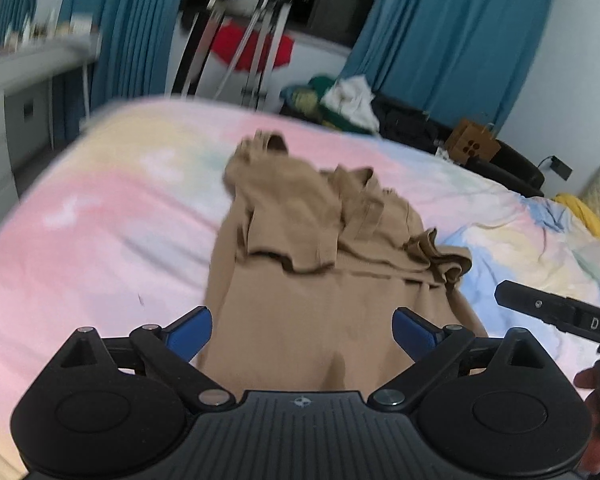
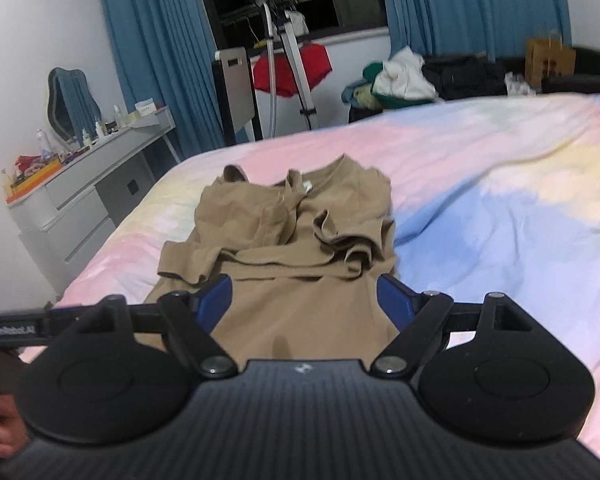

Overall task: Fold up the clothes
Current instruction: 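Open both grippers and lift them away from the folded shirt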

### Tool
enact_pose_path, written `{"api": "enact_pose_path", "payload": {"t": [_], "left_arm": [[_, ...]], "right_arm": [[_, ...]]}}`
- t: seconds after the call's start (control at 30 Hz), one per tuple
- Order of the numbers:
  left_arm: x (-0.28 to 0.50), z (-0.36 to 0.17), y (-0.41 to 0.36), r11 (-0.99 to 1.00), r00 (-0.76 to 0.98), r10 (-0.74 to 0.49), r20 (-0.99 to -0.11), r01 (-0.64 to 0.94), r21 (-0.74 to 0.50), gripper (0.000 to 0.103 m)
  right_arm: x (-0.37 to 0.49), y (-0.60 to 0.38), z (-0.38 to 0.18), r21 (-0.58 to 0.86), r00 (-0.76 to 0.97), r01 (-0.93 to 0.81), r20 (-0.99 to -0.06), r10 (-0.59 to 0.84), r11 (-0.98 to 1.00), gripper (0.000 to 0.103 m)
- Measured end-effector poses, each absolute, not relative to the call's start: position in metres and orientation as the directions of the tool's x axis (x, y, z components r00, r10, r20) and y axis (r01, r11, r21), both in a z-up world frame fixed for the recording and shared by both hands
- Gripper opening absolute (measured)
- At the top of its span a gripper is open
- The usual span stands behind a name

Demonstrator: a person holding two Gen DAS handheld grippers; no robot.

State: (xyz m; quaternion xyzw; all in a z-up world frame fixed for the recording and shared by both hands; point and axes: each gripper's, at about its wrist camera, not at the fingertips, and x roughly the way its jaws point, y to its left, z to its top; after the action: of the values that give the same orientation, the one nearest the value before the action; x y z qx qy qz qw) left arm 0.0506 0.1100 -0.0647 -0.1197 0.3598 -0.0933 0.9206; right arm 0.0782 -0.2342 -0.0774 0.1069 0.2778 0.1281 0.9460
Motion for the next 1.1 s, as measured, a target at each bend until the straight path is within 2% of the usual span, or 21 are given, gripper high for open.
{"api": "enact_pose_path", "payload": {"t": [0.37,0.57,0.77,0.9,1.1], "left_arm": [[0.07,-0.107,0.128,0.858,0.562,-0.399,-0.724,-0.05,-0.512,0.095],[0.073,-0.118,0.133,0.822,0.537,-0.43,-0.726,-0.099,-0.56,0.094],[0.075,-0.131,0.139,0.781,0.513,-0.462,-0.723,-0.15,-0.606,0.093],[0.076,-0.136,0.142,0.76,0.511,-0.471,-0.719,-0.179,-0.625,0.088],[0.077,-0.141,0.143,0.748,0.531,-0.458,-0.713,-0.204,-0.632,0.084]], "right_arm": [[0.091,-0.256,-0.099,0.523,0.712,-0.104,-0.555,0.43,0.846,0.081],[0.094,-0.264,-0.109,0.622,0.67,-0.065,-0.552,0.496,0.78,0.081],[0.099,-0.264,-0.126,0.747,0.583,-0.033,-0.526,0.62,0.664,0.081],[0.101,-0.265,-0.149,0.836,0.513,0.079,-0.501,0.697,0.542,0.082],[0.099,-0.271,-0.174,0.856,0.483,0.238,-0.514,0.709,0.458,0.082]]}}
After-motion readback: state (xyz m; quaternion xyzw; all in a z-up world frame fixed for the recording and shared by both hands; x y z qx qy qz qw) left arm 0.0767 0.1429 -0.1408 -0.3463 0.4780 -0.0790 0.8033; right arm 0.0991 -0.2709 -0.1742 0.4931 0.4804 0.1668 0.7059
